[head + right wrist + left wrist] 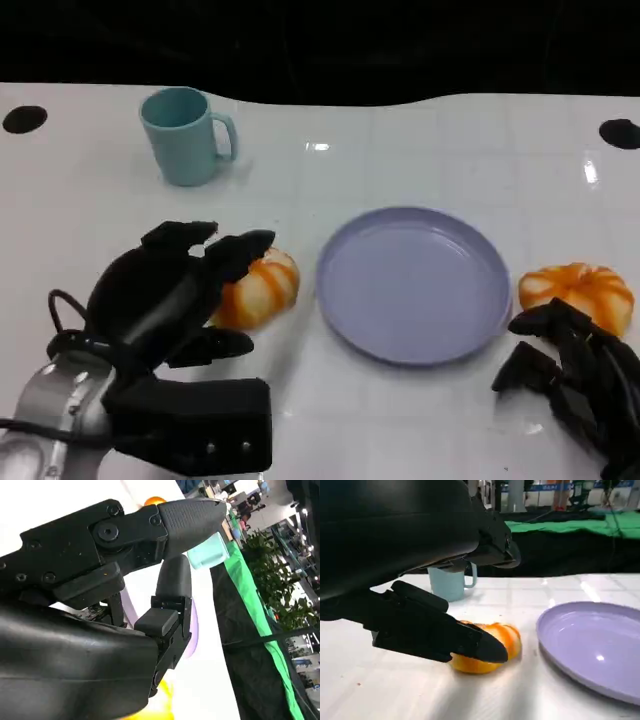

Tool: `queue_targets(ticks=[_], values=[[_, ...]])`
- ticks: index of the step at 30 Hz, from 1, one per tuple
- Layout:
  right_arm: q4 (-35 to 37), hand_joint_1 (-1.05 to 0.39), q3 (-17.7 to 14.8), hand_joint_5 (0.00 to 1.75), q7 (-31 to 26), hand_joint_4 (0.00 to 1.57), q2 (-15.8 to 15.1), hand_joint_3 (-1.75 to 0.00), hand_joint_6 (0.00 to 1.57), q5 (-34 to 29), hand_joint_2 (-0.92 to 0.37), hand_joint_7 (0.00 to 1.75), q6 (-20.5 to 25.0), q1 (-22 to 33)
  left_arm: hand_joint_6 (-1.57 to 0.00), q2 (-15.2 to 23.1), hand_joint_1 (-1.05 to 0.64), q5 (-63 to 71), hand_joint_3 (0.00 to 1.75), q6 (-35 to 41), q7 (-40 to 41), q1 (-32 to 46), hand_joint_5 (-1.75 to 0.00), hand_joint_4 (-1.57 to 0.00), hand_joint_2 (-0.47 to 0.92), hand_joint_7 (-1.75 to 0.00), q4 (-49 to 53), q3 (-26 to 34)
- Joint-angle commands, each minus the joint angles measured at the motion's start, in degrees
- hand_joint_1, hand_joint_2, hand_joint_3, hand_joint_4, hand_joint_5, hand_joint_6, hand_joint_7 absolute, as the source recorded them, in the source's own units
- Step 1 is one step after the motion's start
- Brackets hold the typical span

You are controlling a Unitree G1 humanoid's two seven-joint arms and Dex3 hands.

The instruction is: Grasp the bread from the table and place it into the plate.

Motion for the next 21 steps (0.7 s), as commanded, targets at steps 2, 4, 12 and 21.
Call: queue_targets(ticks=[2, 4, 12, 21], values=[[-0.2, -0.55, 0.1, 1.56, -0.2, 0.66, -0.9, -0.23, 0.65, -0.4, -0.92, 1.15, 0.3, 0.8, -0.2, 1.2, -0.55, 1.0, 0.0, 3.2, -1.4, -2.8, -0.17, -0.02, 0.89, 0.0, 0.8, -2.0], [-0.2, -0.55, 0.1, 1.56, -0.2, 0.65, -0.9, -0.23, 0.65, -0.4, -0.92, 1.15, 0.3, 0.8, -0.21, 1.5, -0.54, 0.7, 0.0, 3.6, -1.3, -2.9, -0.16, -0.02, 0.89, 0.0, 0.8, -2.4], [-1.4, -0.54, -0.2, 1.57, -0.4, 0.66, -0.4, -0.2, 0.67, 0.3, -0.92, 1.16, 1.3, 1.4, -0.2, -0.5, -0.52, 0.6, 0.01, 6.0, -0.4, -12.7, -0.14, -0.05, 0.89, 0.0, 16.5, -7.2], [-4.5, -0.55, 0.4, 1.6, -1.1, 0.62, -0.5, -0.19, 0.64, -0.1, -0.92, 1.19, 3.9, 2.7, -0.2, -2.8, -0.55, -1.5, 0.0, 6.6, -0.1, -21.7, -0.13, -0.07, 0.9, 0.0, 31.9, -11.2]])
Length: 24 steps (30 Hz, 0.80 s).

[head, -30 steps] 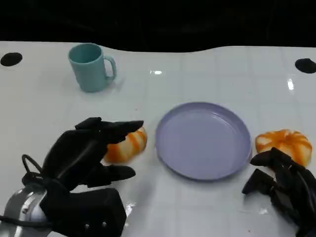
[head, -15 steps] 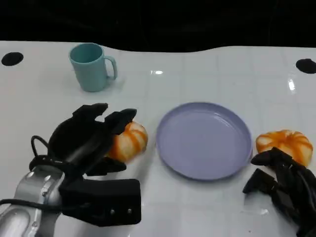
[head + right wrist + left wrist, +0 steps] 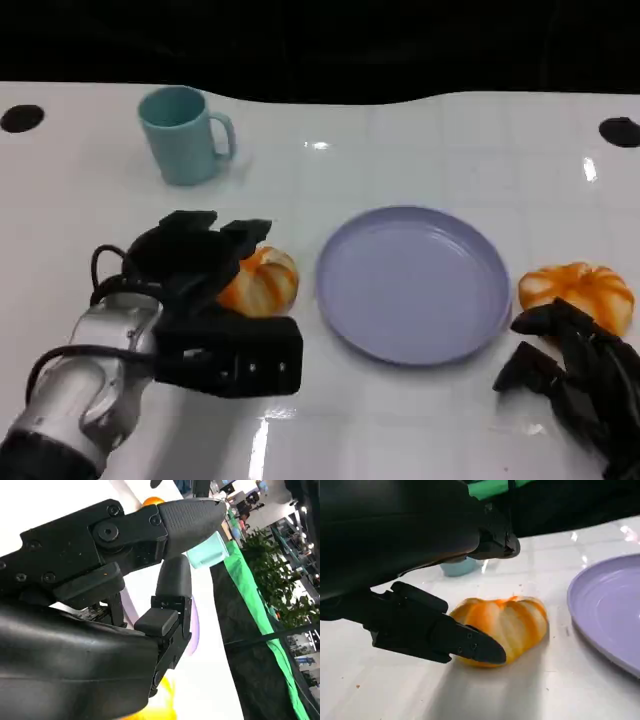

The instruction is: Grasp the bread from the table and place it into the plate.

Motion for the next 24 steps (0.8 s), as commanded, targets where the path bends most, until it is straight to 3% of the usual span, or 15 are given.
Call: queue_targets(ticks=[1, 15, 17, 20, 21, 22, 24], values=[[-1.5, -0.55, 0.3, 1.6, -0.6, 0.61, -0.5, -0.19, 0.64, 0.1, -0.92, 1.19, 1.4, 1.5, -0.21, -0.7, -0.55, -1.2, 0.0, 0.0, 0.9, -4.8, -0.12, -0.07, 0.9, 0.0, 8.3, -1.8], [-3.1, -0.52, 0.2, 1.59, 0.0, 0.6, -0.5, -0.21, 0.62, 0.4, -0.92, 1.19, 2.1, 2.4, -0.26, -6.3, -0.5, -4.8, 0.0, -4.0, 5.5, -17.3, -0.11, -0.15, 0.85, -0.02, 33.9, -6.1], [-3.1, -0.52, 0.0, 1.59, -0.2, 0.61, -0.4, -0.21, 0.62, 0.6, -0.92, 1.19, 2.6, 2.3, -0.28, -6.9, -0.47, -5.6, 0.01, -5.1, 6.6, -18.1, -0.12, -0.18, 0.86, -0.02, 36.1, -6.1], [-3.1, -0.53, 0.1, 1.6, -0.2, 0.61, -0.6, -0.2, 0.63, 0.4, -0.92, 1.19, 2.7, 2.3, -0.44, -7.2, -0.29, -8.4, 0.02, -9.4, 11.1, -18.1, -0.18, -0.39, 0.91, -0.05, 38.9, -4.4], [-3.1, -0.53, 0.1, 1.6, -0.3, 0.61, -0.6, -0.2, 0.63, 0.3, -0.92, 1.19, 2.6, 2.3, -0.61, -7.3, -0.27, -9.2, 0.13, -10.4, 12.8, -18.1, -0.3, -0.63, 0.92, -0.11, 39.9, -3.9], [-3.0, -0.53, 0.0, 1.6, -0.3, 0.61, -0.6, -0.2, 0.63, 0.4, -0.92, 1.2, 2.7, 2.3, -0.71, -7.4, -0.26, -9.7, 0.19, -11.2, 14.2, -18.3, -0.39, -0.73, 0.92, -0.13, 40.7, -3.7], [-3.2, -0.53, -0.1, 1.6, -0.6, 0.6, -0.4, -0.2, 0.63, 0.5, -0.92, 1.19, 2.9, 2.4, -0.91, -7.4, -0.26, -10.1, 0.28, -12.5, 17.0, -18.5, -0.76, -0.78, 0.92, -0.12, 42.2, -3.7]])
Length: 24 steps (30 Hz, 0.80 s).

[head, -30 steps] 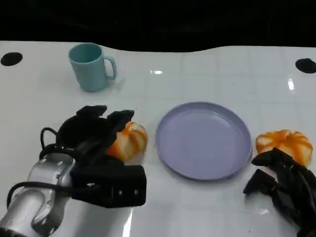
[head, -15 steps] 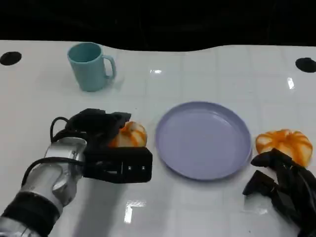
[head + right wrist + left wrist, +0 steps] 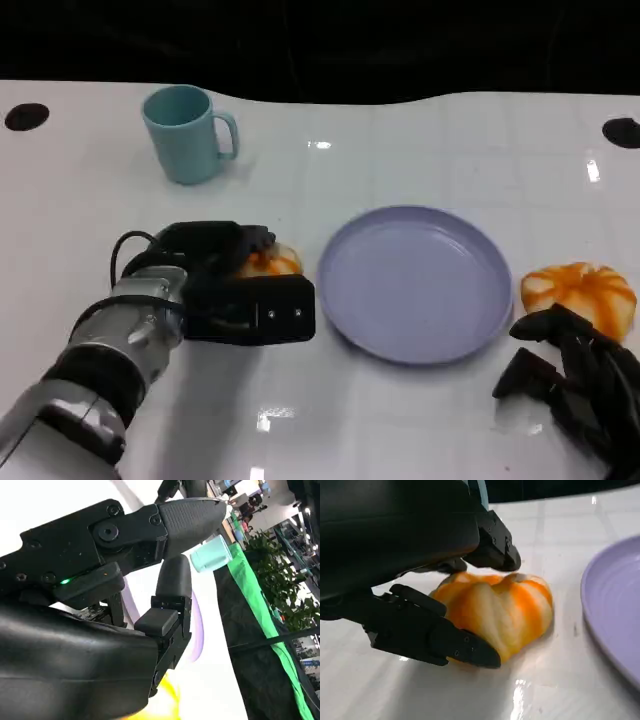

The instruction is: Grasp the bread from the table and place it into the plate.

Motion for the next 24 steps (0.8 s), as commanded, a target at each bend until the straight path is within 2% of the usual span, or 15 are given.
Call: queue_targets(ticks=[1, 2, 3, 5, 7, 12, 13, 16, 24], values=[[-0.1, -0.53, -0.3, 1.59, -0.6, 0.61, -0.7, -0.18, 0.64, 0.5, -0.92, 1.18, 1.0, 0.6, -0.91, 0.0, -0.25, -1.4, 0.27, -2.6, 6.9, -1.0, -1.32, -0.8, 0.92, -0.65, 3.5, 0.5], [0.0, -0.53, -0.3, 1.58, -0.5, 0.62, -0.7, -0.17, 0.64, 0.5, -0.92, 1.18, 0.8, 0.6, -0.79, 0.0, -0.24, -1.0, 0.28, -2.6, 9.0, -1.0, -1.53, -0.8, 0.92, -1.07, 4.2, 0.0], [0.1, -0.53, -0.3, 1.59, -0.4, 0.62, -0.8, -0.18, 0.64, 0.4, -0.92, 1.18, 0.6, 0.5, -0.68, -0.1, -0.24, -0.8, 0.32, -2.5, 10.5, -1.1, -1.66, -0.82, 0.92, -1.47, 4.7, -0.3], [0.7, -0.54, -0.3, 1.59, -0.2, 0.62, -0.8, -0.19, 0.64, 0.1, -0.92, 1.19, -0.1, 0.4, -0.6, -0.3, -0.23, -0.7, 0.36, -2.3, 12.2, -1.2, -1.72, -0.81, 0.92, -1.67, 5.6, -0.7], [1.8, -0.53, -0.5, 1.6, 0.5, 0.62, -1.0, -0.19, 0.63, 0.3, -0.92, 1.18, -1.0, 0.0, -0.59, -0.2, -0.23, -0.6, 0.39, -2.2, 14.3, -1.1, -1.74, -0.82, 0.91, -1.73, 6.2, -1.1], [3.8, -0.53, -1.2, 1.59, 1.4, 0.62, -1.0, -0.17, 0.64, 0.8, -0.92, 1.16, -1.6, -1.0, -0.57, -0.2, -0.19, -1.3, 0.48, -2.1, 16.6, -1.3, -1.75, -0.81, 0.84, -1.75, 6.2, -1.4], [4.4, -0.54, -1.2, 1.59, 1.4, 0.63, -1.1, -0.17, 0.65, 0.7, -0.92, 1.17, -2.1, -1.3, -0.58, -0.2, -0.2, -1.8, 0.67, -2.3, 17.0, -1.3, -1.75, -0.82, 0.76, -1.75, 5.9, -1.0], [5.3, -0.55, -1.4, 1.56, 1.3, 0.66, -1.2, -0.13, 0.68, 1.1, -0.92, 1.14, -1.6, -2.0, -0.59, -0.3, -0.19, -3.1, 0.94, -2.6, 18.2, -1.1, -1.75, -0.83, 0.62, -1.75, 4.9, 0.2], [6.5, -0.53, -1.5, 1.55, 1.8, 0.67, -1.4, -0.13, 0.69, 1.9, -0.92, 1.11, -0.8, -2.8, -0.63, -0.2, -0.19, -7.7, 1.05, -4.8, 17.4, -0.6, -1.75, -0.86, 0.6, -1.75, 1.5, 3.9]])
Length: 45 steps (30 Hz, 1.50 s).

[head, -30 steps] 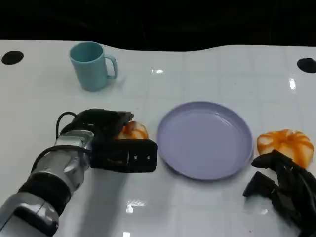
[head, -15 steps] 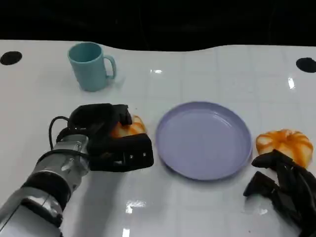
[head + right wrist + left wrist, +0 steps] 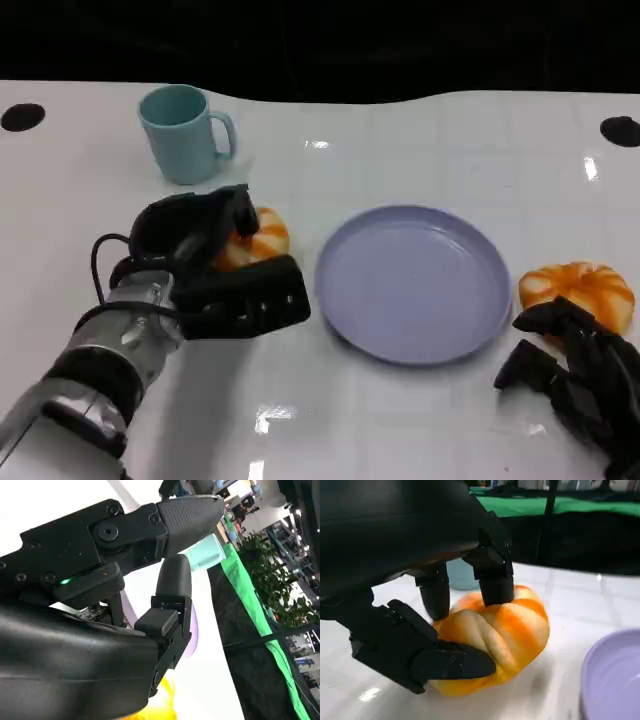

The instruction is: Grasp the bread from the table and place it into the plate.

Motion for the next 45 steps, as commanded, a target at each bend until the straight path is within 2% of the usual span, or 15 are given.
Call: queue_targets(ticks=[1, 4, 9, 13, 19, 24, 28, 33, 39, 44, 45], values=[[1.3, -0.53, -0.6, 1.55, -0.3, 0.67, -0.8, -0.14, 0.69, 0.3, -0.92, 1.11, 0.9, 0.3, -0.63, 0.4, -0.19, -1.9, 1.05, -1.1, -0.2, 0.2, -1.75, -0.86, 0.6, -1.75, -2.0, 1.6], [2.9, -0.54, 0.0, 1.57, 0.6, 0.66, -1.3, -0.21, 0.66, -0.9, -0.92, 1.13, -2.8, 0.1, -0.64, 0.0, -0.17, -3.0, 1.11, -3.1, 0.6, 0.2, -1.75, -0.88, 0.54, -1.75, -5.0, 2.4], [5.4, -0.55, 0.2, 1.56, 2.0, 0.66, -1.9, -0.25, 0.65, -1.6, -0.92, 1.16, -5.3, -0.7, -0.68, -1.9, -0.15, -3.1, 1.23, -4.9, 4.6, 0.2, -1.75, -0.89, 0.48, -1.75, -8.3, 2.9], [6.0, -0.54, 0.0, 1.55, 2.0, 0.65, -1.8, -0.24, 0.64, -1.6, -0.92, 1.17, -5.5, -0.9, -0.7, -2.8, -0.12, -2.8, 1.26, -7.4, 5.9, -0.2, -1.75, -0.9, 0.49, -1.75, -8.8, 2.9], [5.7, -0.53, 0.0, 1.54, 1.7, 0.67, -1.7, -0.24, 0.63, -1.9, -0.92, 1.16, -5.4, -0.8, -0.68, -4.4, -0.08, -2.8, 1.26, -11.5, 2.7, -1.7, -1.75, -0.89, 0.5, -1.75, -9.3, 2.0], [5.5, -0.54, -0.1, 1.55, 1.3, 0.68, -1.3, -0.23, 0.65, -1.8, -0.92, 1.17, -5.4, -0.7, -0.71, -6.0, -0.11, -2.9, 1.36, -14.8, -1.1, -3.3, -1.75, -0.92, 0.43, -1.75, -7.9, 1.0], [4.8, -0.54, 0.1, 1.58, 0.9, 0.66, -1.2, -0.24, 0.64, -1.9, -0.92, 1.18, -5.0, -0.3, -0.74, -7.1, -0.13, -3.0, 1.36, -14.7, -3.6, -4.1, -1.75, -0.94, 0.41, -1.75, -6.9, 0.5], [4.5, -0.54, 0.2, 1.61, 1.0, 0.63, -1.0, -0.24, 0.61, -1.7, -0.92, 1.21, -4.8, -0.1, -0.75, -9.2, -0.19, -2.5, 1.3, -14.0, -7.5, -5.5, -1.75, -0.94, 0.45, -1.75, -4.8, -0.6], [5.0, -0.55, 0.6, 1.59, 0.6, 0.65, -0.9, -0.24, 0.63, -2.6, -0.92, 1.2, -6.5, -0.2, -0.73, -10.3, -0.2, -2.5, 1.29, -13.2, -10.0, -7.0, -1.75, -0.94, 0.49, -1.75, -3.0, -1.3], [4.3, -0.55, 0.5, 1.6, -0.7, 0.66, -0.4, -0.23, 0.63, -2.2, -0.92, 1.22, -5.4, -0.2, -0.68, -10.7, -0.17, -1.0, 1.23, -10.4, -13.5, -8.9, -1.75, -0.89, 0.49, -1.75, -2.2, -3.2], [4.0, -0.56, 0.4, 1.6, -0.7, 0.67, -0.3, -0.2, 0.64, -1.8, -0.92, 1.21, -4.7, -0.2, -0.72, -10.7, -0.18, -0.9, 1.06, -10.3, -14.0, -9.0, -1.75, -0.83, 0.54, -1.36, -2.1, -3.4]])
